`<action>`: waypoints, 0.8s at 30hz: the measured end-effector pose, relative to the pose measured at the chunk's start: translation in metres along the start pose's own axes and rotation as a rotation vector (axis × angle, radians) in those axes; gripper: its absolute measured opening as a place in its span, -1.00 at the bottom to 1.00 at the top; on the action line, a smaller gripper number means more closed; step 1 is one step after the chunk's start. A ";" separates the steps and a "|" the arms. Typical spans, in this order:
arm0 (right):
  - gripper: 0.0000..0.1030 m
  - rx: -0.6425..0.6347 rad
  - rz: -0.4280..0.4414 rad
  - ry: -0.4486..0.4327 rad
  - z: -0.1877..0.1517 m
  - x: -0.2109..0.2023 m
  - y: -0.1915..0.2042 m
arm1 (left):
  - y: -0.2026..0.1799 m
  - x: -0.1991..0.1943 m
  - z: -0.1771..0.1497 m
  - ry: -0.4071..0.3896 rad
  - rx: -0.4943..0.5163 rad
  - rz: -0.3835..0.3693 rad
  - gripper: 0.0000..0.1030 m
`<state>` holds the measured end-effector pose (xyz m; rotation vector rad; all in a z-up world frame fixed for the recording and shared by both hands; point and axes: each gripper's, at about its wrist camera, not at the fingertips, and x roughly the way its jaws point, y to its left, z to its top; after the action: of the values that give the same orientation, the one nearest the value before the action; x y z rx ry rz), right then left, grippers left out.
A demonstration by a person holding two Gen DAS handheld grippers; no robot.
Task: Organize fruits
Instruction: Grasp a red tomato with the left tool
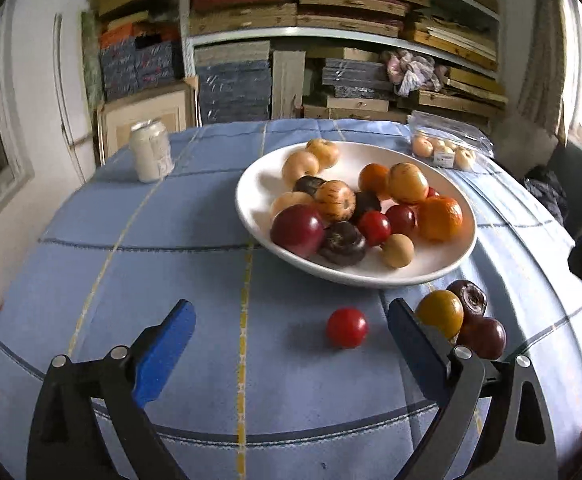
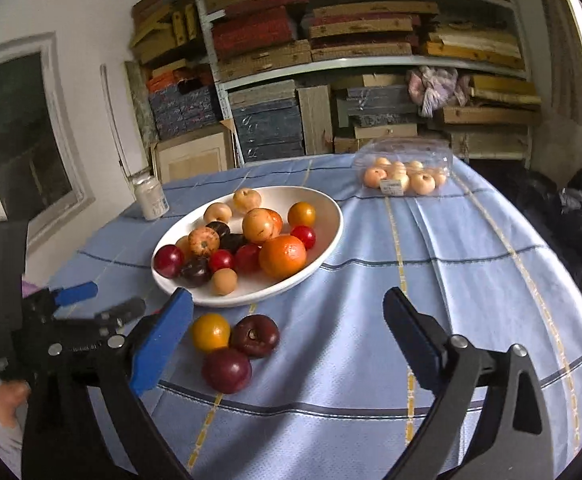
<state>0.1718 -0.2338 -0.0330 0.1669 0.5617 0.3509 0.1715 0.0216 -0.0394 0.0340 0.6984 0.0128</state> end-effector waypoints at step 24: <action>0.84 0.019 0.019 0.055 0.000 0.008 -0.001 | -0.016 0.047 -0.005 0.164 0.042 -0.183 -0.49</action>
<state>0.1783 -0.2321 -0.0370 0.1820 0.6179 0.3696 0.2038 0.0070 -0.0742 0.0089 0.8638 -0.1761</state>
